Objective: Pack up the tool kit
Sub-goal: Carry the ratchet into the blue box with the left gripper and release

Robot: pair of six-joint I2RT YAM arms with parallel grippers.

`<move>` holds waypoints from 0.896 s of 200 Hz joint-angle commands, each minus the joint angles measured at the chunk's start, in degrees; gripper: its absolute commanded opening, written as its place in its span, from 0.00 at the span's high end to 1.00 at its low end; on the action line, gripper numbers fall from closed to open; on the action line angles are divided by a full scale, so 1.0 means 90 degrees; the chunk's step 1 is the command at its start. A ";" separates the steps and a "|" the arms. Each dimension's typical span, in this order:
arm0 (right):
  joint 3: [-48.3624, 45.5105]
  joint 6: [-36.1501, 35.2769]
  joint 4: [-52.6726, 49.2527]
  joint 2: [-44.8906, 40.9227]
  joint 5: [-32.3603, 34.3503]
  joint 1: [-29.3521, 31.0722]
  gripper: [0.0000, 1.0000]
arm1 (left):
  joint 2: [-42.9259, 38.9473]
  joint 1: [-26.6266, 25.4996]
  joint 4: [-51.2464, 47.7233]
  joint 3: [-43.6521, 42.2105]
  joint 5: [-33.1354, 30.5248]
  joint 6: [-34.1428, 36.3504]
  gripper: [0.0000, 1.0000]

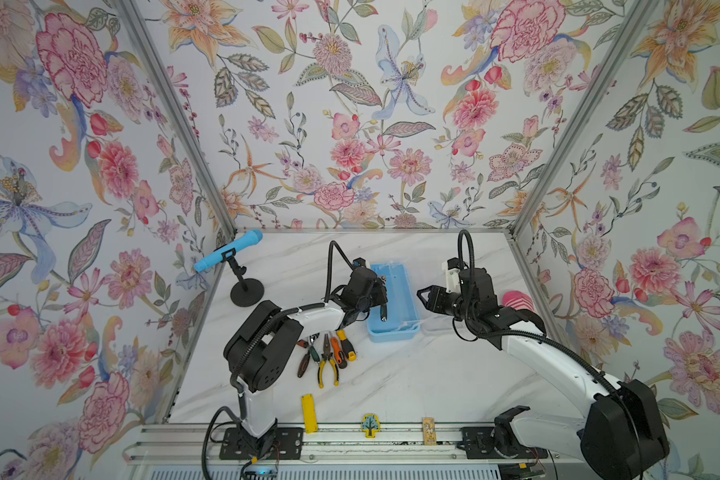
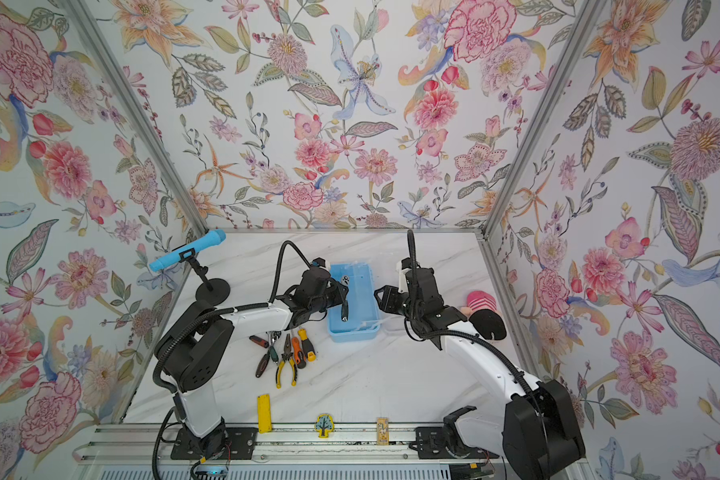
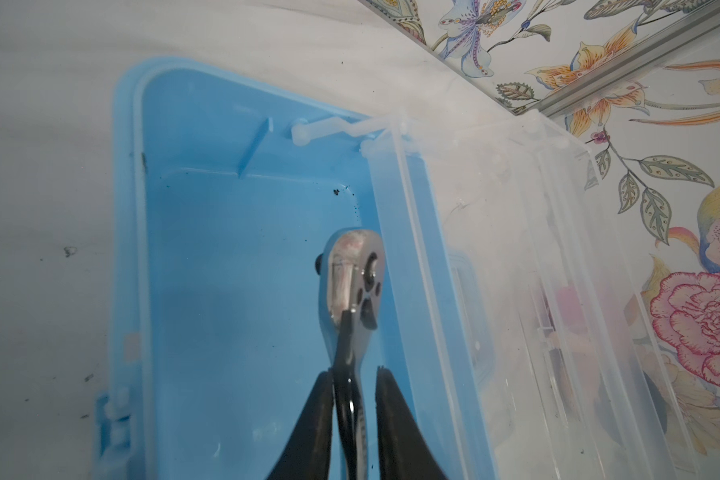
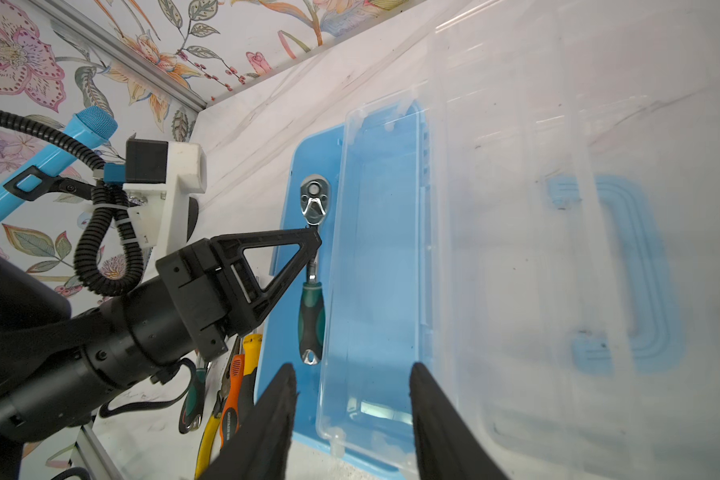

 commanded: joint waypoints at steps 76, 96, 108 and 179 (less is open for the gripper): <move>0.0198 -0.0016 -0.0162 -0.0099 0.0031 0.0061 0.54 | -0.0602 -0.0032 -0.0265 0.0160 -0.0502 0.0643 0.70; 0.0370 -0.0111 -0.0257 -0.0030 0.0050 0.0179 0.54 | -0.1037 -0.0041 -0.0650 0.0189 -0.0889 0.1232 0.66; 0.0480 -0.0191 -0.0296 0.0035 0.0102 0.0300 0.54 | -0.1354 -0.0041 -0.0814 0.0071 -0.1165 0.1543 0.60; 0.0965 -0.0712 -0.0546 0.0651 0.0889 0.1298 0.54 | -0.3230 0.0194 -0.1605 -0.1562 -0.2271 0.1794 0.52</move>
